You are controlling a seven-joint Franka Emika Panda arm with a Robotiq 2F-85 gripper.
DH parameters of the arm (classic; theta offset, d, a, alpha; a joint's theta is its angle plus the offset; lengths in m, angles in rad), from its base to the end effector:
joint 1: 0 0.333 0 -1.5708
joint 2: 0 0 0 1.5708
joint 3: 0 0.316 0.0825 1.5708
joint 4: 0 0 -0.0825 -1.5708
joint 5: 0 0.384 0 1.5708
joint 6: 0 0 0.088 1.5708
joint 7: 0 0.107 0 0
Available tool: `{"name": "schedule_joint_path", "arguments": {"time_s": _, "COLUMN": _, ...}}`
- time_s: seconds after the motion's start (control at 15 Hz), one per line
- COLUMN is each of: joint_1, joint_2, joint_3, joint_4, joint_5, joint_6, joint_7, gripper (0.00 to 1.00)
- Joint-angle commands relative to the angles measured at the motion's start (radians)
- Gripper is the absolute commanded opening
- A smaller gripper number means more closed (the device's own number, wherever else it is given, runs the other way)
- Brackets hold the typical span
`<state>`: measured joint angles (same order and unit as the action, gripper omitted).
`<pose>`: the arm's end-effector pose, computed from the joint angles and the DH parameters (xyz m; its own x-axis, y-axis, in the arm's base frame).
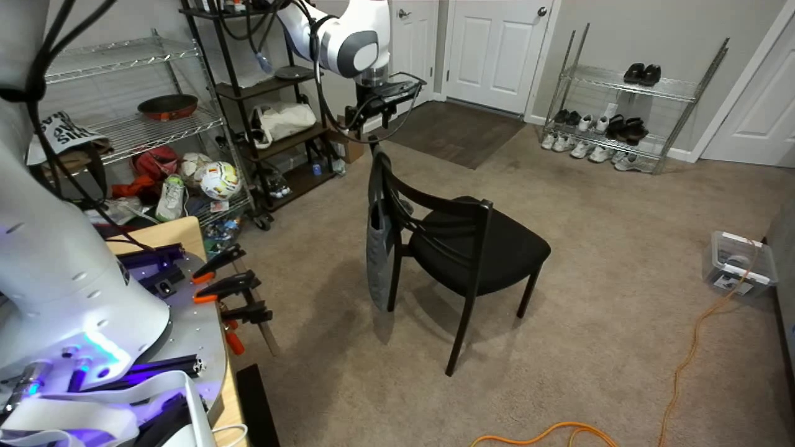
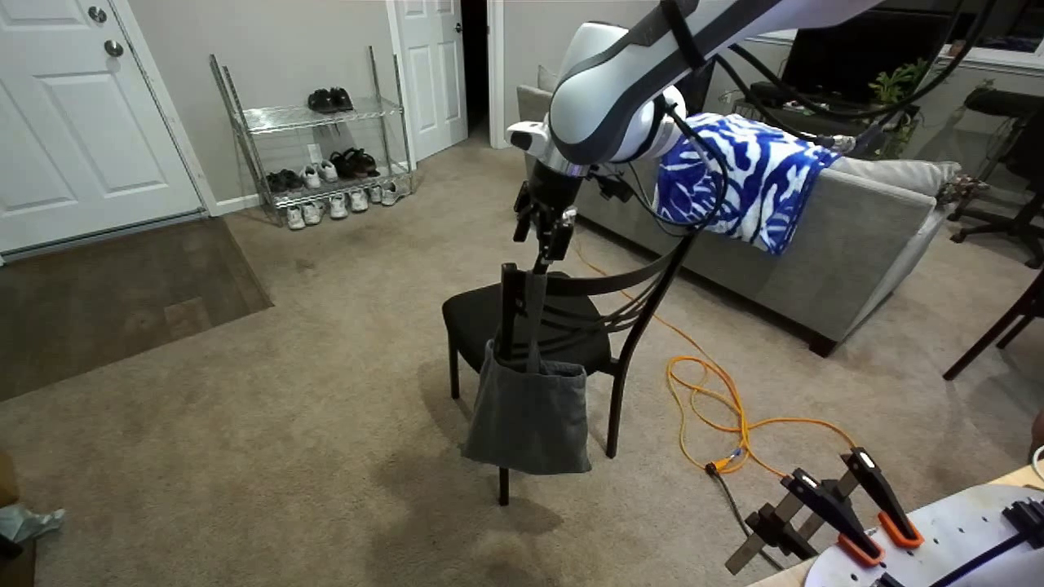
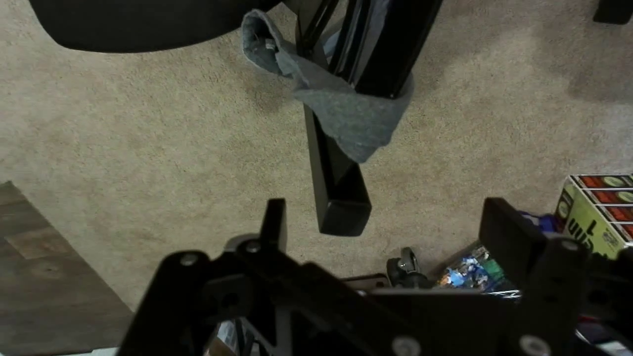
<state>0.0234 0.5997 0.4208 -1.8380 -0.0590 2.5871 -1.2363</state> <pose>0.6103 0.2653 0.2456 -0.0806 0.9662 0.2448 0.9912 0.0518 0.1219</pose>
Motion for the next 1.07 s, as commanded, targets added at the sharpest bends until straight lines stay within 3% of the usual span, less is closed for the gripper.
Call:
{"name": "schedule_joint_path", "arguments": {"time_s": 0.0, "joint_1": 0.006, "joint_2": 0.026, "joint_3": -0.006, "joint_4": 0.042, "joint_5": 0.055, "joint_6": -0.073, "joint_7": -0.023, "gripper": 1.00}}
{"name": "schedule_joint_path", "arguments": {"time_s": 0.53, "joint_1": 0.046, "joint_2": 0.080, "joint_3": -0.043, "joint_4": 0.095, "joint_5": 0.051, "joint_6": -0.130, "joint_7": 0.004, "gripper": 1.00}}
{"name": "schedule_joint_path", "arguments": {"time_s": 1.0, "joint_1": 0.044, "joint_2": 0.085, "joint_3": -0.071, "joint_4": 0.070, "joint_5": 0.053, "joint_6": -0.116, "joint_7": 0.024, "gripper": 1.00}}
